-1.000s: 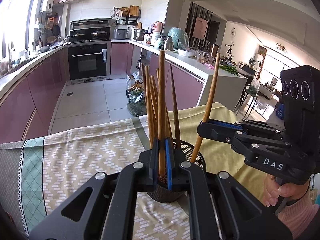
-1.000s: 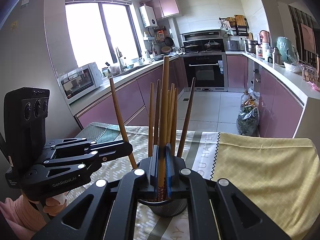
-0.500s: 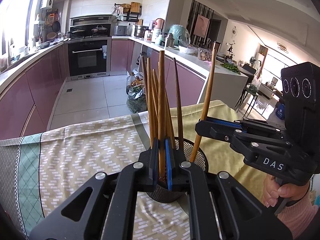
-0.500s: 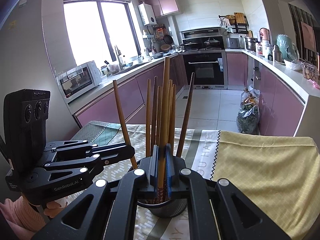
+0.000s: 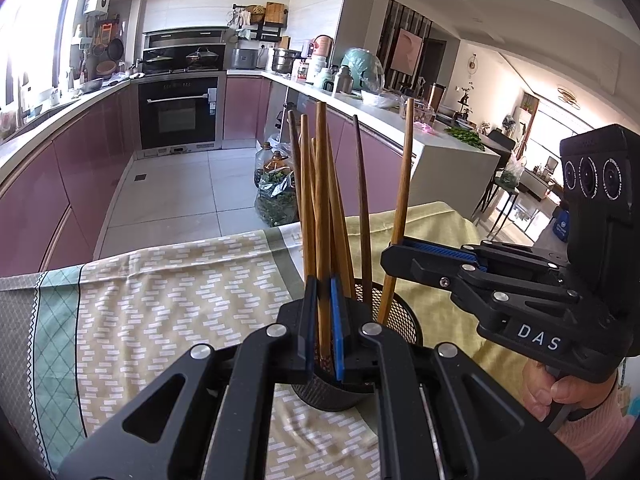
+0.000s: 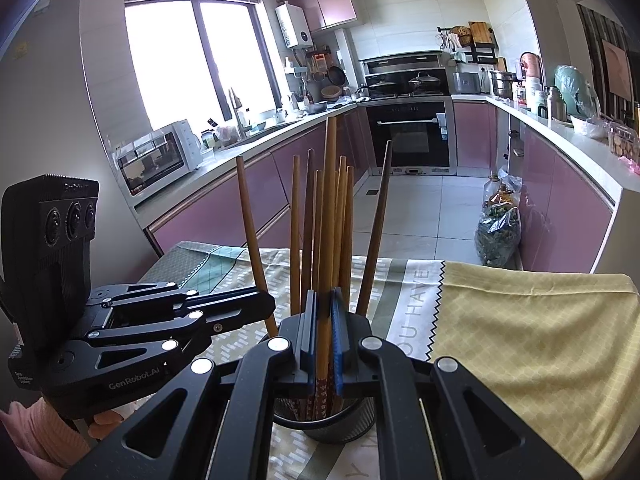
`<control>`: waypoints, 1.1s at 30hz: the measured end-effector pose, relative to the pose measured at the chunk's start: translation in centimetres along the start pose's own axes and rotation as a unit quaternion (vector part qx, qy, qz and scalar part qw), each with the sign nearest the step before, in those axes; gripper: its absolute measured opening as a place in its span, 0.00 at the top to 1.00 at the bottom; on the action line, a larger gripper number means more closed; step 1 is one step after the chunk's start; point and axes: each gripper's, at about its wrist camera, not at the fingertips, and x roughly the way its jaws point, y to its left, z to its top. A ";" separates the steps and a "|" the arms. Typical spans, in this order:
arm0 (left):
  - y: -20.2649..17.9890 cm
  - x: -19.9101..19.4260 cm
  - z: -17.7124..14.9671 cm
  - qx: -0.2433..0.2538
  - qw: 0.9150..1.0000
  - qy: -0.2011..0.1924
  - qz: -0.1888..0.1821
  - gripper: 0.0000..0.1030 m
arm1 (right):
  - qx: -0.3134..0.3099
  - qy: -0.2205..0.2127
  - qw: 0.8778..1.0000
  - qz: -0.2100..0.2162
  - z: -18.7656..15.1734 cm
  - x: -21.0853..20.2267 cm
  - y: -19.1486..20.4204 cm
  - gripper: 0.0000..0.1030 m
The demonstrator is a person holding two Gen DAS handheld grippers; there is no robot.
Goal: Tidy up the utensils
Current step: 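Push both held chopsticks down among the others in the mesh cup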
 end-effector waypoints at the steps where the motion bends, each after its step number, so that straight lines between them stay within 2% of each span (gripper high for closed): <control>1: 0.0 0.0 0.0 0.000 1.000 0.000 0.000 0.93 | 0.001 0.001 1.000 0.000 0.0 0.1 -0.1 0.94; 33: 0.4 2.1 0.3 -0.007 1.000 0.011 0.009 0.93 | 0.011 0.011 1.000 0.004 0.2 1.9 -0.3 0.94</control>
